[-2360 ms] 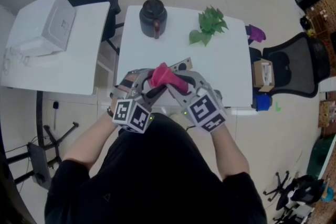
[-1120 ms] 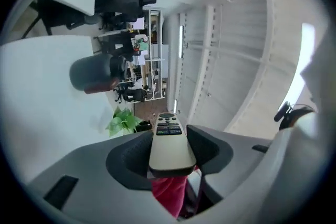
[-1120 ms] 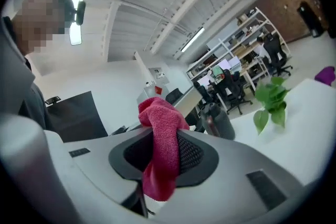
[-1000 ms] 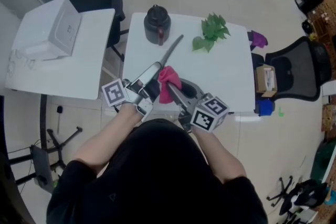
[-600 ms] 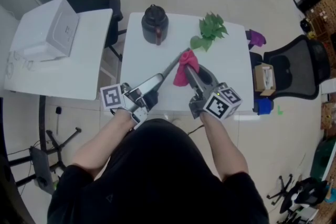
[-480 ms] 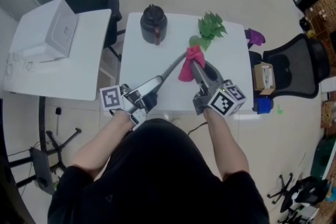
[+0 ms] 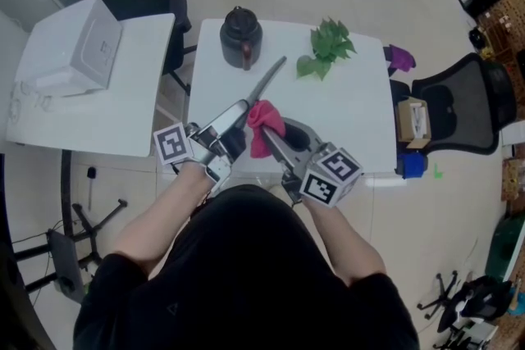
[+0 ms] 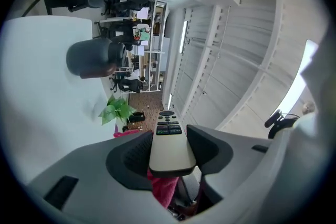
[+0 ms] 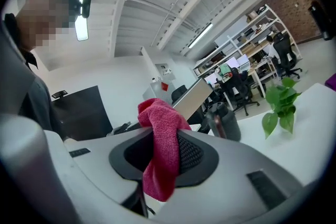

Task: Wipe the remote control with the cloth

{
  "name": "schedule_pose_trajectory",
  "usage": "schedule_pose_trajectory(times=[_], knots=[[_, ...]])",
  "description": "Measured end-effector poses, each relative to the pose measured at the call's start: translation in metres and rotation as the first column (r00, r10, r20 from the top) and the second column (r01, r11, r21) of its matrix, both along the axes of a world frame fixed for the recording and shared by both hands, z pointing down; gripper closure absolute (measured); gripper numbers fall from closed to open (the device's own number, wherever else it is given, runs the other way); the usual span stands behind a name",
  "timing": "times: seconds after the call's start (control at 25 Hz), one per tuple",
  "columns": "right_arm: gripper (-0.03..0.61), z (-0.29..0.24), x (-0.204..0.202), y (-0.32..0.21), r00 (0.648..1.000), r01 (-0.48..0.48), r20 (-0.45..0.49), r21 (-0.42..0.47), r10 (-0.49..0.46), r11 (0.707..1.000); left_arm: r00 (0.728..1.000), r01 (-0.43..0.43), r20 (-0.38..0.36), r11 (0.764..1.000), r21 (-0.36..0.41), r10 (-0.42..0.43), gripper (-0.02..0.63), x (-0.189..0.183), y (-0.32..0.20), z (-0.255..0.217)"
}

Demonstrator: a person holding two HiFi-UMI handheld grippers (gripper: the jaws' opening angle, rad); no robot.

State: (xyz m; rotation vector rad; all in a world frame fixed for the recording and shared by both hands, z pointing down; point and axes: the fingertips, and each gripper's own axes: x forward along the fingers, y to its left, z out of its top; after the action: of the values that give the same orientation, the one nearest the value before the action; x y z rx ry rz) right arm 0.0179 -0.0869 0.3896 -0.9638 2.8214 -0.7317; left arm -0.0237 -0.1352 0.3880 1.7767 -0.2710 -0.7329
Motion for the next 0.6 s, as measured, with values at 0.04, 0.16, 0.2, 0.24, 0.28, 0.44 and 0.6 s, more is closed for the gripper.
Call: schedule_pose_trajectory(times=[0.04, 0.16, 0.2, 0.24, 0.28, 0.44, 0.6], knots=[[0.483, 0.002, -0.006, 0.003, 1.000, 0.019, -0.006, -0.004, -0.019, 1.000, 1.000, -0.004, 0.001, 1.000, 0.001, 0.004, 0.405, 0.001, 0.000, -0.001], [0.483, 0.004, -0.006, 0.000, 1.000, 0.018, -0.007, -0.011, -0.018, 1.000, 0.999, -0.044, 0.009, 0.999, 0.007, 0.044, 0.405, 0.007, 0.006, -0.003], [0.483, 0.003, 0.000, -0.004, 1.000, 0.001, 0.000, -0.012, -0.001, 1.000, 0.998, -0.061, 0.015, 0.998, 0.011, 0.061, 0.405, 0.009, 0.009, -0.002], [0.483, 0.002, 0.008, -0.009, 1.000, -0.023, 0.010, -0.013, 0.023, 1.000, 0.996, -0.081, 0.022, 0.997, 0.017, 0.081, 0.405, 0.011, 0.013, -0.001], [0.483, 0.001, 0.018, -0.014, 0.998, -0.051, 0.021, -0.014, 0.052, 0.999, 0.994, -0.104, 0.032, 0.994, 0.024, 0.103, 0.405, 0.013, 0.017, 0.001], [0.483, -0.007, 0.061, -0.035, 0.984, -0.169, 0.050, -0.007, 0.170, 0.986, 0.979, -0.197, 0.068, 0.979, 0.041, 0.194, 0.405, 0.019, 0.035, 0.008], [0.483, -0.015, 0.088, -0.044, 0.972, -0.229, 0.062, 0.011, 0.228, 0.973, 0.968, -0.241, 0.088, 0.970, 0.043, 0.237, 0.405, 0.023, 0.045, 0.015]])
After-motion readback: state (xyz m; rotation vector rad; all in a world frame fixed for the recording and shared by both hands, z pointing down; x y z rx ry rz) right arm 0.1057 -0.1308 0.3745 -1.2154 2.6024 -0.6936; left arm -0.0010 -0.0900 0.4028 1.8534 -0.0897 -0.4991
